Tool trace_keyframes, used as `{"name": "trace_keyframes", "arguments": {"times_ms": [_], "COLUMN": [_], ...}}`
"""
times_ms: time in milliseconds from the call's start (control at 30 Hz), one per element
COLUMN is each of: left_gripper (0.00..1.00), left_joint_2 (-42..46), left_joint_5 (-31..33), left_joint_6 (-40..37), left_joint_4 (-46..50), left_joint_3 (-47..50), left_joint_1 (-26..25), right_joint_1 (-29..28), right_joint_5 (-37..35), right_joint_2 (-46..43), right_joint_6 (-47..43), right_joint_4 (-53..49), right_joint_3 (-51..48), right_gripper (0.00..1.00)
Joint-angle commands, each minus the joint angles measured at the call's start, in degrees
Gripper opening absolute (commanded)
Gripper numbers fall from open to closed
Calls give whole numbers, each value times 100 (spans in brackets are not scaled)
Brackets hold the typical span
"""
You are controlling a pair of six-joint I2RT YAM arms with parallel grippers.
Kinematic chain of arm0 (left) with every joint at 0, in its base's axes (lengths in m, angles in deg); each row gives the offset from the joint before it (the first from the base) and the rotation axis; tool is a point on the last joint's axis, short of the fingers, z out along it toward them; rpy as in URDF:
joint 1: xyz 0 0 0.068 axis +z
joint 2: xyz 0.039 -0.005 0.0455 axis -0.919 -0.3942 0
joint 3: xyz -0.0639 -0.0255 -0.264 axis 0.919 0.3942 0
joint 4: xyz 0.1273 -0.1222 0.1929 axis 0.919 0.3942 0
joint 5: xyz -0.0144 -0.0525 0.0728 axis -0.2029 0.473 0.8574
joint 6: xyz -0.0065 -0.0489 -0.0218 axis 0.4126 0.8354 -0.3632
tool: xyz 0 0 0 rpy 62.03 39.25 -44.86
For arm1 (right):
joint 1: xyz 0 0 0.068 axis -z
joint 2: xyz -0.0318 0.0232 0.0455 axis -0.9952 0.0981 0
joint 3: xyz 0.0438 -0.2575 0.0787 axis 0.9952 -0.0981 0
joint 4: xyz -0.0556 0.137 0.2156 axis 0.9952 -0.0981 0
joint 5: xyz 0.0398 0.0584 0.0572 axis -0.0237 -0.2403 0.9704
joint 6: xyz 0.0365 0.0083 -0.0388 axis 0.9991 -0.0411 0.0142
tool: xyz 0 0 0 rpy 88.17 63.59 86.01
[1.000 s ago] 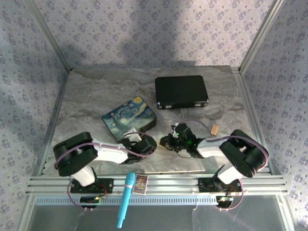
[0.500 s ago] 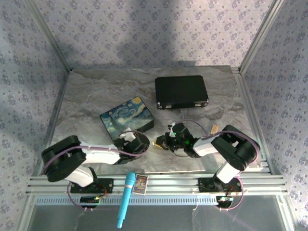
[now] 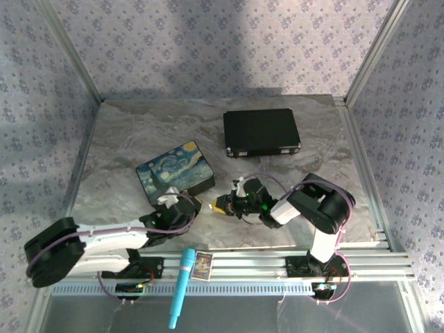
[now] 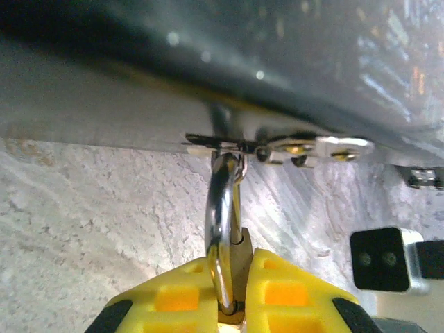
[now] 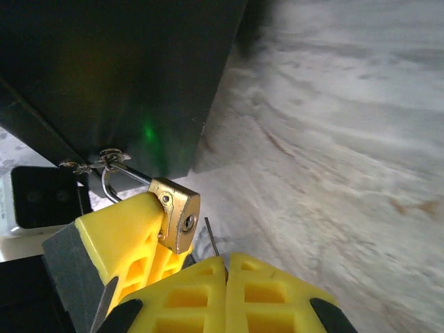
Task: Unlock a padlock with a key
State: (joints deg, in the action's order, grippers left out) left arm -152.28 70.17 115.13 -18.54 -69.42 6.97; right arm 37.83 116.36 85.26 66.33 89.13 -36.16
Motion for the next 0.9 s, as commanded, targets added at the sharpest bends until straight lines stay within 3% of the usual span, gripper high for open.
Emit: {"name": "trace_keyframes", "arguments": {"times_ms": [0, 267, 467, 667, 867], "left_gripper": [0, 0, 0, 0, 0], "left_joint_2": [473, 609, 763, 758, 829], "left_joint_5": [256, -7, 140, 62, -18], "left_joint_6": [-73, -197, -328, -354, -456], "left_joint_4": [-20, 22, 830, 50, 57], "left_joint_3": [9, 28, -180, 152, 80], "left_joint_1": [91, 257, 299, 312, 347], "right_joint_1": [-42, -124, -140, -232, -198], "right_joint_5": [281, 494, 488, 542, 607], "right_joint_2": [189, 596, 540, 890, 1051], "right_joint_6": [162, 331, 295, 543, 591], "right_joint_4": [515, 943, 942, 1404, 1566], "right_joint_3": [190, 430, 257, 395, 474], "right_gripper": [0, 0, 0, 0, 0]}}
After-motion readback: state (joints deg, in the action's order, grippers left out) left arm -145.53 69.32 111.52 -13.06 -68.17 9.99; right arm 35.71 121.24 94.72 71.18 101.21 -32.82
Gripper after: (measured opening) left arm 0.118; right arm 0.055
